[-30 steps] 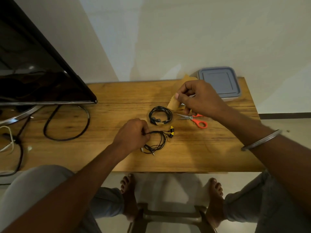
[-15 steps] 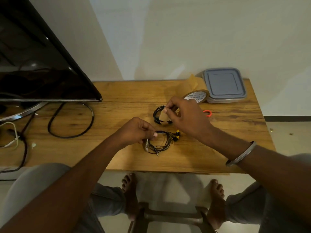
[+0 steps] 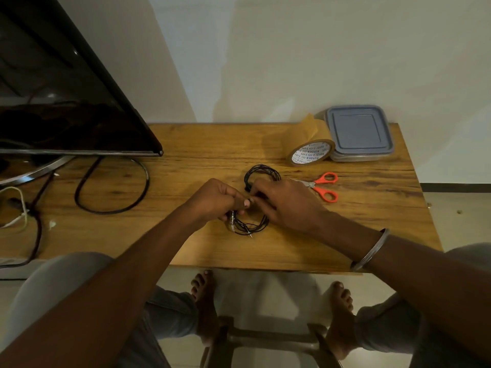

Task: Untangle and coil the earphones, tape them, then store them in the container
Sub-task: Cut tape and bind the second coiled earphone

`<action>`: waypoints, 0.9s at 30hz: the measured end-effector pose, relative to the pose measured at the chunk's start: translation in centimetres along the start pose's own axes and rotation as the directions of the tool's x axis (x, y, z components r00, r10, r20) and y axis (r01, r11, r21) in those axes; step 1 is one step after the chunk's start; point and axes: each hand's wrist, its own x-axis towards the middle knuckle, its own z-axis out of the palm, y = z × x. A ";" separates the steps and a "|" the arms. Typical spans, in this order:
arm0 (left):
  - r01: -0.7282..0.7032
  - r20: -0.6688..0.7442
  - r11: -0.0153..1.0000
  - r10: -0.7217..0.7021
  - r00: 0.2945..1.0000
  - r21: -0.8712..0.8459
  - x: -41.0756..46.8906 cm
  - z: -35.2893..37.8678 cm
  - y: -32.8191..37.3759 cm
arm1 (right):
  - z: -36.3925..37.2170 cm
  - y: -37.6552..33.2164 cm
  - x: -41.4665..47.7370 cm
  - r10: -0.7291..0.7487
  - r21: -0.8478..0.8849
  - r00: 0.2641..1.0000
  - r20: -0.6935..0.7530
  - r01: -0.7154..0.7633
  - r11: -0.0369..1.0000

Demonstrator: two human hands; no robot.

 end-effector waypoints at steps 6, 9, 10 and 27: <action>0.025 -0.050 0.999 -0.026 0.998 -0.025 -0.2 0.1 0.0 | 0.3 0.4 -0.2 0.004 0.134 0.997 0.075 -0.014 0.991; 0.029 -0.081 0.999 -0.032 0.996 -0.034 -0.3 0.3 0.2 | 0.0 0.5 0.0 0.043 0.320 0.994 0.101 -0.074 0.944; 0.028 -0.093 0.999 -0.031 0.995 -0.041 -0.2 0.4 0.2 | -0.2 0.5 0.1 0.053 0.359 0.992 0.111 -0.090 0.929; -0.151 -0.053 0.970 0.164 0.985 0.189 -0.2 -1.0 2.8 | -2.4 1.4 1.3 0.184 0.487 0.972 0.146 -0.232 0.842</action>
